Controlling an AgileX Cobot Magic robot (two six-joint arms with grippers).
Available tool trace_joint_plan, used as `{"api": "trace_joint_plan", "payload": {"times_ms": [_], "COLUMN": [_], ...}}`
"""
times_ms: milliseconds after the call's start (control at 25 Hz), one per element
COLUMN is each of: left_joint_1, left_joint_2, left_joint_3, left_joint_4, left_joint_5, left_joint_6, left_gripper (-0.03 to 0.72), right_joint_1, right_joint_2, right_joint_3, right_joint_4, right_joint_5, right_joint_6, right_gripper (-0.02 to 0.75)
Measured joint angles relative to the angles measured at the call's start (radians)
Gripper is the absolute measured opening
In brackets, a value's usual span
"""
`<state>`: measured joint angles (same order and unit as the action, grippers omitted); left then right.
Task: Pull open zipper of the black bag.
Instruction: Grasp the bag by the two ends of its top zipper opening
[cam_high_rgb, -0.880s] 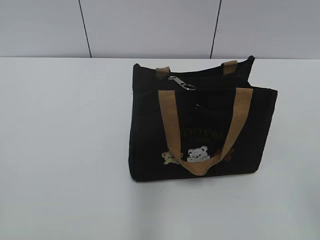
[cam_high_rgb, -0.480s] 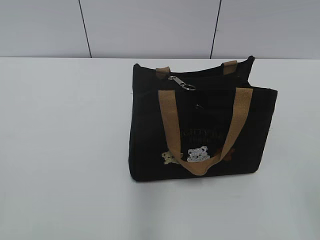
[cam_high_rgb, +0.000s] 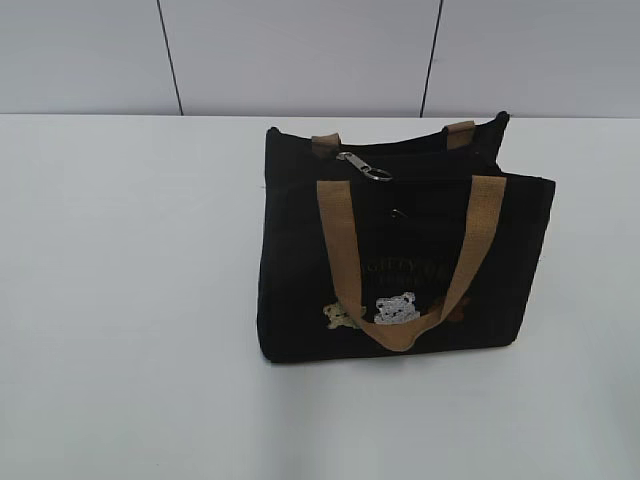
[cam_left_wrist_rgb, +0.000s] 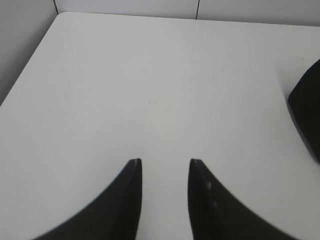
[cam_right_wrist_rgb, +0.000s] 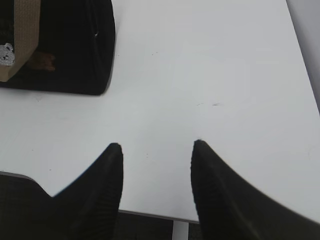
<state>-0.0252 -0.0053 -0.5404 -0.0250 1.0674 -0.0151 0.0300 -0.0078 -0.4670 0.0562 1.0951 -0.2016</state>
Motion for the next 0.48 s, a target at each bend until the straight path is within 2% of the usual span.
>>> {"api": "trace_joint_plan", "payload": {"times_ms": [120, 280, 360, 480], "left_joint_1": [0.000, 0.000, 0.000, 0.000], "left_joint_2": [0.000, 0.022, 0.040, 0.087], "left_joint_3": [0.000, -0.008, -0.028, -0.056], "left_joint_4": [0.000, 0.011, 0.015, 0.015], "left_joint_5": [0.000, -0.019, -0.094, -0.273], "left_joint_6": [0.000, 0.004, 0.015, 0.028], "left_gripper": [0.277, 0.451, 0.489, 0.504], "right_joint_1": [0.000, 0.000, 0.000, 0.000], "right_joint_2": [0.000, 0.000, 0.000, 0.000], "right_joint_3": [0.000, 0.000, 0.000, 0.000], "right_joint_4": [0.000, 0.000, 0.000, 0.000], "right_joint_5": [0.000, 0.000, 0.000, 0.000], "right_joint_6": [0.000, 0.000, 0.000, 0.000], "right_gripper": [0.343, 0.343, 0.343, 0.343]}}
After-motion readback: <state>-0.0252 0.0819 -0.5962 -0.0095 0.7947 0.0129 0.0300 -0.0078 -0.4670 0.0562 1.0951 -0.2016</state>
